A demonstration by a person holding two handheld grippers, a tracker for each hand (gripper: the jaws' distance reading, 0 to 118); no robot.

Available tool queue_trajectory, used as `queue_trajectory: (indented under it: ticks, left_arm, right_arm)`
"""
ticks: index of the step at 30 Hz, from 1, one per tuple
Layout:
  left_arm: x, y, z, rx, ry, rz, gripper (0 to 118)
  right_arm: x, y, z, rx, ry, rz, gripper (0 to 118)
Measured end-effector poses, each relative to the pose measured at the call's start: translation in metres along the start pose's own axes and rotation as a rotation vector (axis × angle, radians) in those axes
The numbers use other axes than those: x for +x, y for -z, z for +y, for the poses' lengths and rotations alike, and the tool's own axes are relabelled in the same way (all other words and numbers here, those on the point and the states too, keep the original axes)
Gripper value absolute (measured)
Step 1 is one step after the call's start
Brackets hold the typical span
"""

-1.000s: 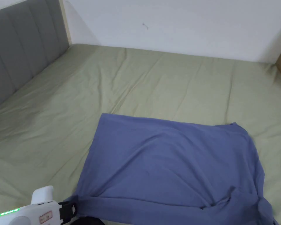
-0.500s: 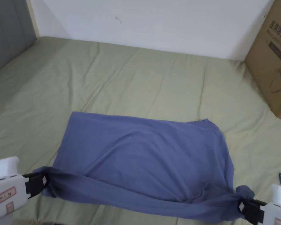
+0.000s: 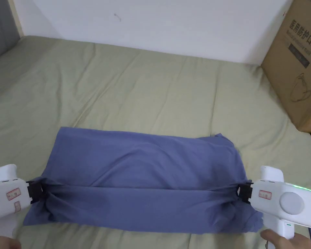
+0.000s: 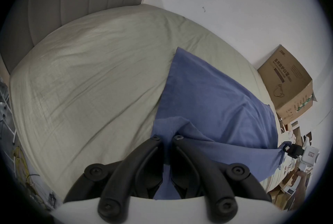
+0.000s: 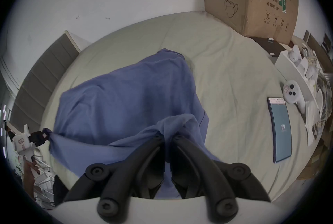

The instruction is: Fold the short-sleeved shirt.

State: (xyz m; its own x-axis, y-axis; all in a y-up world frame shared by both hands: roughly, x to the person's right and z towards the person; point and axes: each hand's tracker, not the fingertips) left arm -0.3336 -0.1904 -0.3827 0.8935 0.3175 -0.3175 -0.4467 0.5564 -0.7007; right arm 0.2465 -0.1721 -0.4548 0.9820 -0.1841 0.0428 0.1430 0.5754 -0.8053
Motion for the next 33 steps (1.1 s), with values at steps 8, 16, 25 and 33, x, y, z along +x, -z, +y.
queue_trajectory:
  ticks: [8,16,25,33]
  left_arm:
    - [-0.005,-0.025,0.016,0.08,-0.062,-0.104,72]
    - [0.01,-0.197,-0.029,0.512,0.166,-0.283,71]
    - [0.035,-0.278,-0.09,0.591,0.301,-0.238,0]
    - [0.036,-0.268,-0.095,0.553,0.302,-0.229,0]
  right_arm:
    - [0.014,-0.032,0.001,0.12,0.044,-0.046,72]
    - [-0.007,-0.215,-0.085,0.523,-0.076,0.092,71]
    - [-0.049,-0.274,-0.15,0.549,-0.15,0.021,0]
    - [-0.039,-0.216,-0.106,0.4,-0.13,-0.041,51]
